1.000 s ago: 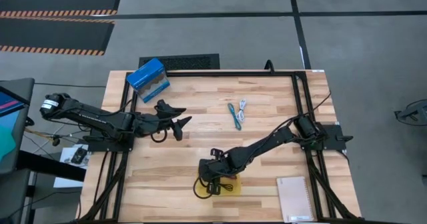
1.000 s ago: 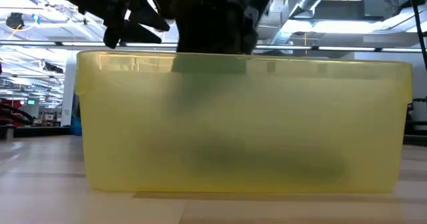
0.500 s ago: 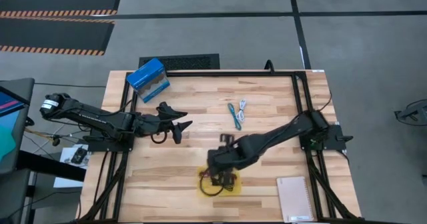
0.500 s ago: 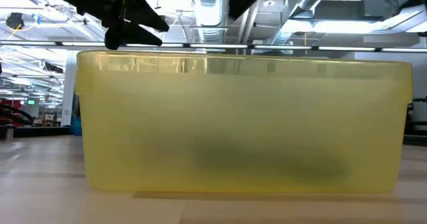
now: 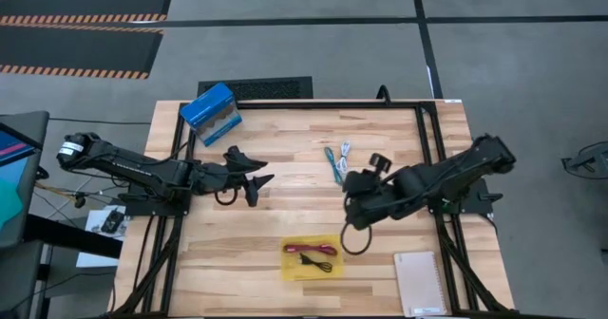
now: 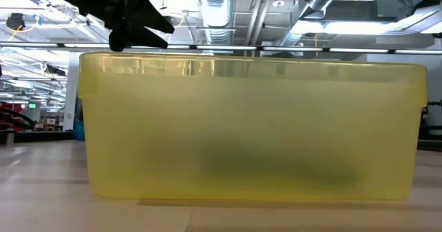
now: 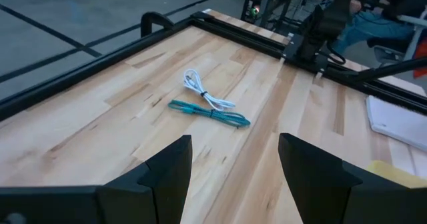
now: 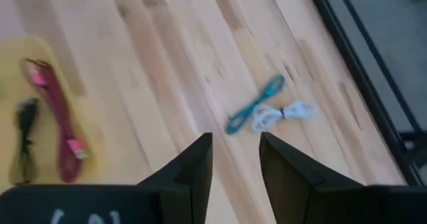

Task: Pick and place USB-C Cables
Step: Put the white charger cable into the yellow bin

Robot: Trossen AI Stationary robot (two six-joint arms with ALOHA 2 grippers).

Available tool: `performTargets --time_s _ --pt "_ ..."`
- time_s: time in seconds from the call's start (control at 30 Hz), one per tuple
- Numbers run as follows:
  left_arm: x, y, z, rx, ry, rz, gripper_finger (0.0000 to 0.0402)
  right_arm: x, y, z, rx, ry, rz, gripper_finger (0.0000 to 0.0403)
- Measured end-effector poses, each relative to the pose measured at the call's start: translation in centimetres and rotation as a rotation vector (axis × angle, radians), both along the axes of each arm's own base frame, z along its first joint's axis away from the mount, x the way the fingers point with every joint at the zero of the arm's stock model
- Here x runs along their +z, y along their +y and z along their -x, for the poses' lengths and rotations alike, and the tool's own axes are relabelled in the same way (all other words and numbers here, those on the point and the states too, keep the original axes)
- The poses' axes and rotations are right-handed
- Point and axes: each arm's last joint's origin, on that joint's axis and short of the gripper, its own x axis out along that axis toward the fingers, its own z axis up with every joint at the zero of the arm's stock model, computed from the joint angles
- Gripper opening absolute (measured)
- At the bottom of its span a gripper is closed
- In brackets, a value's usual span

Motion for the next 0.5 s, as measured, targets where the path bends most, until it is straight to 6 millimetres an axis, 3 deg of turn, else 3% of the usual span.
performTargets --time_s 0.23,0.37,0.5 --pt "0.0 0.9 -0.1 -0.014 0.006 0.016 0.0212 -5.2 -1.3 2.0 -0.094 -0.030 -0.032 0.0180" --pt "0.1 1.7 -0.3 -0.044 0.012 -0.016 0.0212 -8.1 -2.1 1.7 -0.123 -0.054 -0.042 0.0188" --pt "0.4 3.0 -0.9 -0.106 -0.014 -0.052 0.0212 -9.6 -2.7 1.1 -0.112 -0.075 -0.046 0.0189"
